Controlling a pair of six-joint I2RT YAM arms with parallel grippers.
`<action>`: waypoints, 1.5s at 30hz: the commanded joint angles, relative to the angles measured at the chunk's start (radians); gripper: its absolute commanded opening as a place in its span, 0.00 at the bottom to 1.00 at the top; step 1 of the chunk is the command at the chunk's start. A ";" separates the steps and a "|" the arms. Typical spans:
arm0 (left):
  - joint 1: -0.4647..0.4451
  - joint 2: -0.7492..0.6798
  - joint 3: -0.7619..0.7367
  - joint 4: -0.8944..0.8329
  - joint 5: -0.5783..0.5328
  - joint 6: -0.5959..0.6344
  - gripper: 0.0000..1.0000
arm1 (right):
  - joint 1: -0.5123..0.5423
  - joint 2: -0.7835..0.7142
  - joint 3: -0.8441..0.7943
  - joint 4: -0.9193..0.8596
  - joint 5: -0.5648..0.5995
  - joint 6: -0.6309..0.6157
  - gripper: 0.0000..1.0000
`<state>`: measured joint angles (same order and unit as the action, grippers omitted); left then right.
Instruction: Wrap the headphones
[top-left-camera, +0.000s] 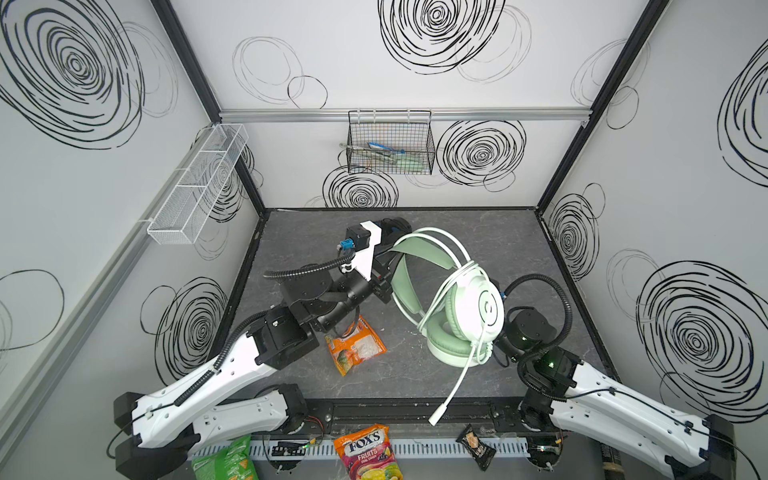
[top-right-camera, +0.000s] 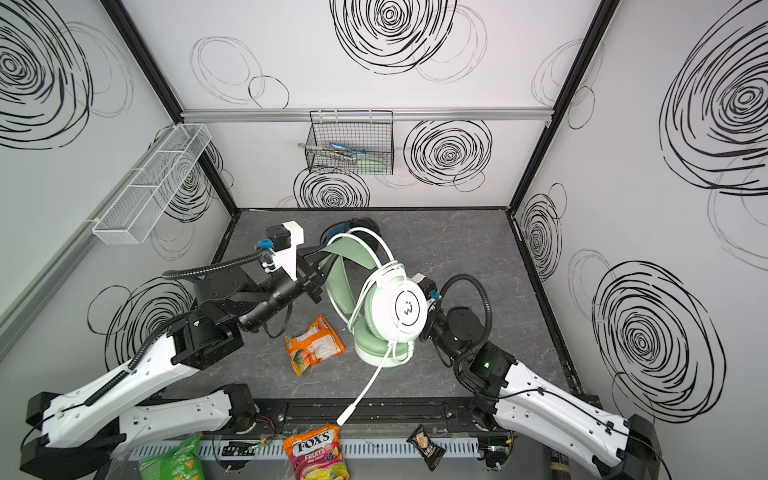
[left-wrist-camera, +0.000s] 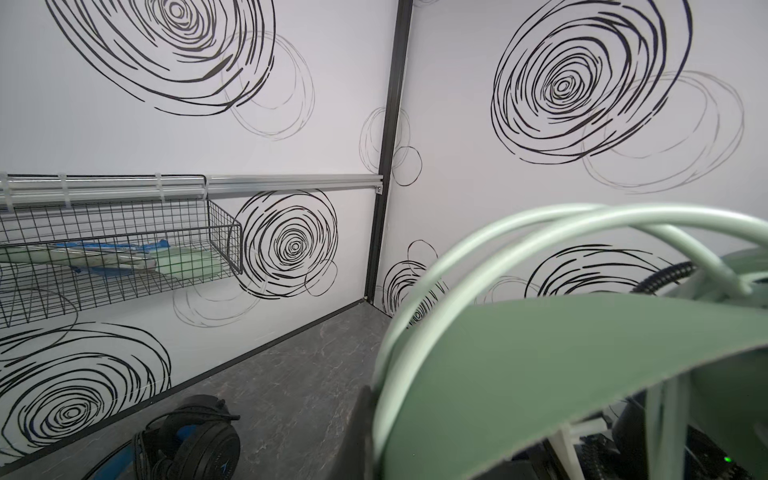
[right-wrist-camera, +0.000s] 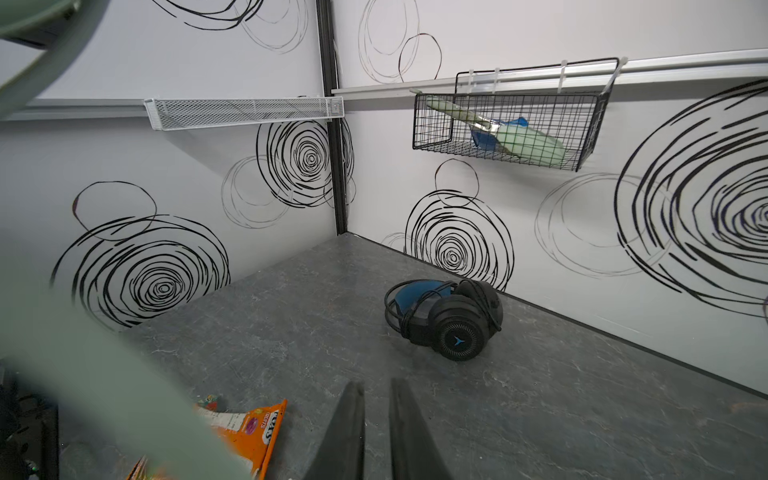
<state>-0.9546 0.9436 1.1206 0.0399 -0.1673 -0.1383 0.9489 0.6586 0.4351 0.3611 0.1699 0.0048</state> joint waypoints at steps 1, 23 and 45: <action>0.023 -0.024 0.048 0.191 -0.039 -0.106 0.00 | -0.004 -0.027 -0.040 0.073 -0.052 0.049 0.15; 0.113 -0.033 0.039 0.215 0.009 -0.230 0.00 | -0.004 -0.001 -0.153 0.193 -0.119 0.122 0.10; 0.139 -0.027 0.047 0.216 0.019 -0.241 0.00 | -0.003 0.069 -0.175 0.237 -0.172 0.163 0.13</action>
<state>-0.8234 0.9390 1.1206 0.0921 -0.1528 -0.3161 0.9489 0.7208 0.2676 0.5529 0.0105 0.1543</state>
